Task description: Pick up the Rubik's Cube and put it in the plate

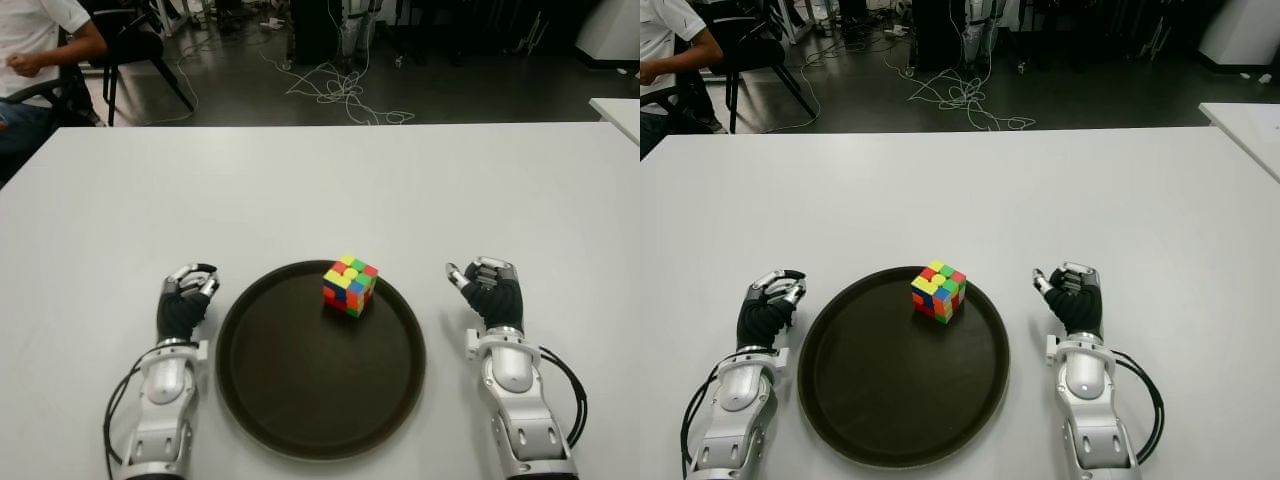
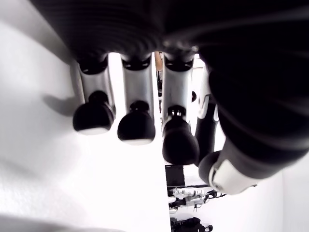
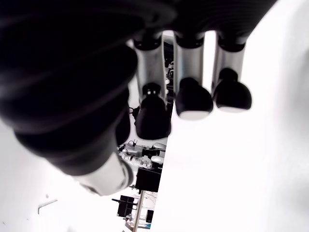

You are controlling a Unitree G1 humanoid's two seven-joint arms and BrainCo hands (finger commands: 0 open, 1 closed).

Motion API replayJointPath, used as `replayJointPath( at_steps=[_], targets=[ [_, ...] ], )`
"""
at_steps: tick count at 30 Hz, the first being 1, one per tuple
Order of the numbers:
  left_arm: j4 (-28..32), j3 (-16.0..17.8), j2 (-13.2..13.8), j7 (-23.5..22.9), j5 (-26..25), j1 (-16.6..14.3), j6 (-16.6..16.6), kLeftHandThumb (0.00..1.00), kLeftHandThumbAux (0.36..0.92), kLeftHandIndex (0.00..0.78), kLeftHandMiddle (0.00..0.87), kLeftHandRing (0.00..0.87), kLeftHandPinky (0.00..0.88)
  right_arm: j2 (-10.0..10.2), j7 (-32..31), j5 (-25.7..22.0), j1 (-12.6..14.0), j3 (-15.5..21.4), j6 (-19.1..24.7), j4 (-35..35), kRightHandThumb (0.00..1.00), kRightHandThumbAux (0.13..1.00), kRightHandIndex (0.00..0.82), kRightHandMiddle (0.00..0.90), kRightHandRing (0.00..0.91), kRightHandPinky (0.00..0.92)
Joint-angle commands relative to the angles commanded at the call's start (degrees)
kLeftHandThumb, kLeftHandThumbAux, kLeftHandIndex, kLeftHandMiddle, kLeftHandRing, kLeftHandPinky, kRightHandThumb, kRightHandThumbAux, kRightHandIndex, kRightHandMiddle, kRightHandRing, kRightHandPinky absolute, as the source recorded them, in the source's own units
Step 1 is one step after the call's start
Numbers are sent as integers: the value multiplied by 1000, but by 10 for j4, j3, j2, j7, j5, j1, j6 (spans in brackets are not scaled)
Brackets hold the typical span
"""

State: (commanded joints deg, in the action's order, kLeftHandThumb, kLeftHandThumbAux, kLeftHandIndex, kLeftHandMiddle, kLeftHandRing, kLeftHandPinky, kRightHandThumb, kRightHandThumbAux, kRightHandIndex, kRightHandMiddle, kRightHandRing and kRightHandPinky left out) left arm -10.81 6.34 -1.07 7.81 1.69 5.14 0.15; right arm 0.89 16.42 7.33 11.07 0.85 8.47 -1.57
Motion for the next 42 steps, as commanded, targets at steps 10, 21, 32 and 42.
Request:
replayJointPath(
  at_steps=[10, 21, 32, 42],
  targets=[
    [-7, 0, 3, -4, -3, -2, -9, 712, 703, 445, 815, 827, 815, -3, 0, 16, -4, -1, 11, 1, 369, 843, 762, 840, 842, 834],
    [-6, 1, 1, -4, -8, -2, -1, 711, 703, 445, 817, 827, 816, -3, -2, 17, -7, 3, 5, 4, 397, 839, 755, 831, 835, 829],
    [-11, 4, 1, -5, -13, -4, -3, 712, 703, 445, 809, 821, 811, 0, -4, 10, -7, 8, 6, -1, 394, 838, 762, 833, 834, 830],
    [-1, 4, -3, -6, -16, 0, -3, 712, 703, 445, 816, 827, 817, 5, 2, 12, -6, 9, 11, -5, 406, 836, 757, 830, 832, 823]
  ],
)
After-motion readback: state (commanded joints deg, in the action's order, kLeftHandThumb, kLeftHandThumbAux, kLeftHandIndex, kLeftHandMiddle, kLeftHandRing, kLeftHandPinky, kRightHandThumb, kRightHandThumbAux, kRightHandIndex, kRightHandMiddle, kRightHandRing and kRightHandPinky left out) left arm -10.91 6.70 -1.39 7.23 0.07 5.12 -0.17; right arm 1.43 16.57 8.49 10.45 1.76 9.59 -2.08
